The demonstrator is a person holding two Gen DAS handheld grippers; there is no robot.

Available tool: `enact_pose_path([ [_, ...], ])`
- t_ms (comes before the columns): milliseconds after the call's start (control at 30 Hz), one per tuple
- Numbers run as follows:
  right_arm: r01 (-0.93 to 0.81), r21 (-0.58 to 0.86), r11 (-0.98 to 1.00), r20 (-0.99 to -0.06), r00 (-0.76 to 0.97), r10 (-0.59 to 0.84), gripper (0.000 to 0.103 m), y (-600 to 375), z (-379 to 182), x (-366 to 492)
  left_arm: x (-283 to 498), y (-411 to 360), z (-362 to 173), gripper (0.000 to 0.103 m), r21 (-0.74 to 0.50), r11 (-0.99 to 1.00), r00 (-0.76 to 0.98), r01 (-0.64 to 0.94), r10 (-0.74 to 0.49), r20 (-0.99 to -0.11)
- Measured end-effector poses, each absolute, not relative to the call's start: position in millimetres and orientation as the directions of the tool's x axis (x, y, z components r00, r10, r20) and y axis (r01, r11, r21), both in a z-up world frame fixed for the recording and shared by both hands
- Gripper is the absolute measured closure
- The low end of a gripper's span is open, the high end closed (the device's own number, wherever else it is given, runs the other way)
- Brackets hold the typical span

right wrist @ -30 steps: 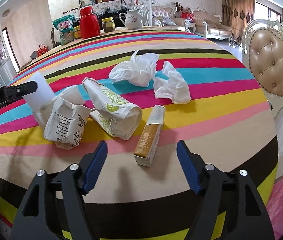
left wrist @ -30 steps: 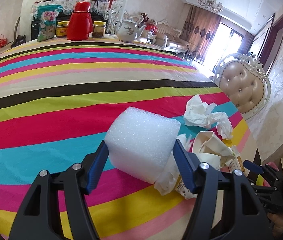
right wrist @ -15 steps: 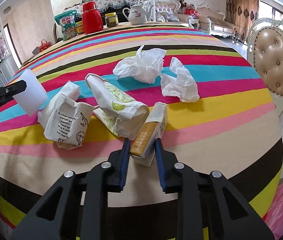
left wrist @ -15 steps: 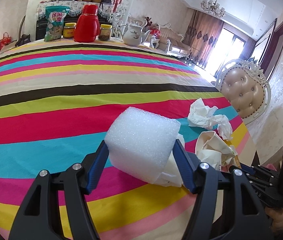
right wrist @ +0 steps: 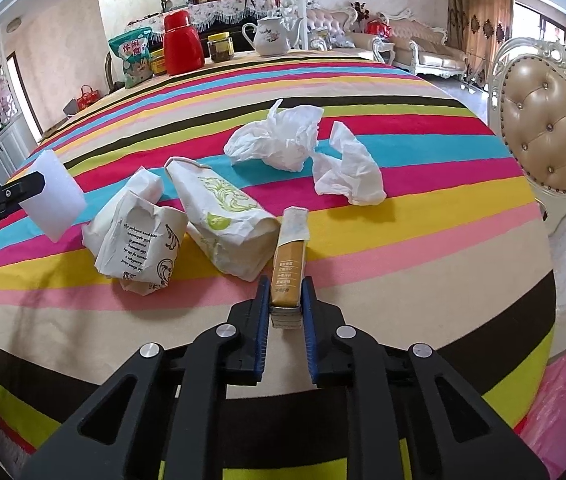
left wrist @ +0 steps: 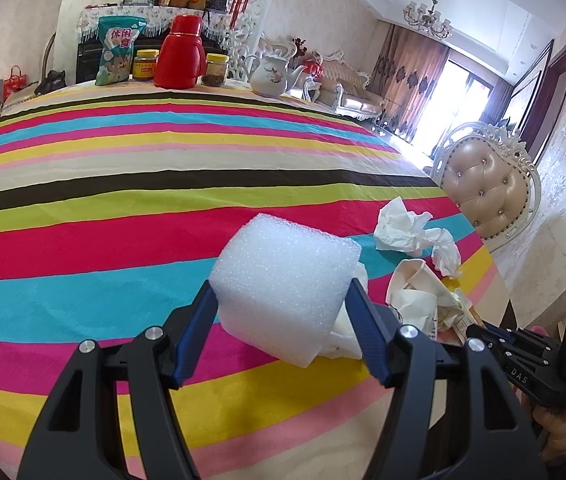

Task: Collect trash
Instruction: 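Carry the foam block and tan tube over the pink bin with both grippers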

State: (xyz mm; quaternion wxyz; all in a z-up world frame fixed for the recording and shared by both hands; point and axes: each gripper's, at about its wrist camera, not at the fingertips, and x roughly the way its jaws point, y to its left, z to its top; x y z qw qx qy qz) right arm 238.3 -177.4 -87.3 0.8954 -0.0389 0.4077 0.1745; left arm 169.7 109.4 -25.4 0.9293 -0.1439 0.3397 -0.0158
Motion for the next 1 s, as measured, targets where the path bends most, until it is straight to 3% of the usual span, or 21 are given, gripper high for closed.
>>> enact_pose_path([
  [1000,-0.287,0.087,0.954,-0.690,0.674,0.266,0.088,-226,-61,190,144,53,4,0.040,-0.253,0.966,0.787,0.050,-0.194,-0.586],
])
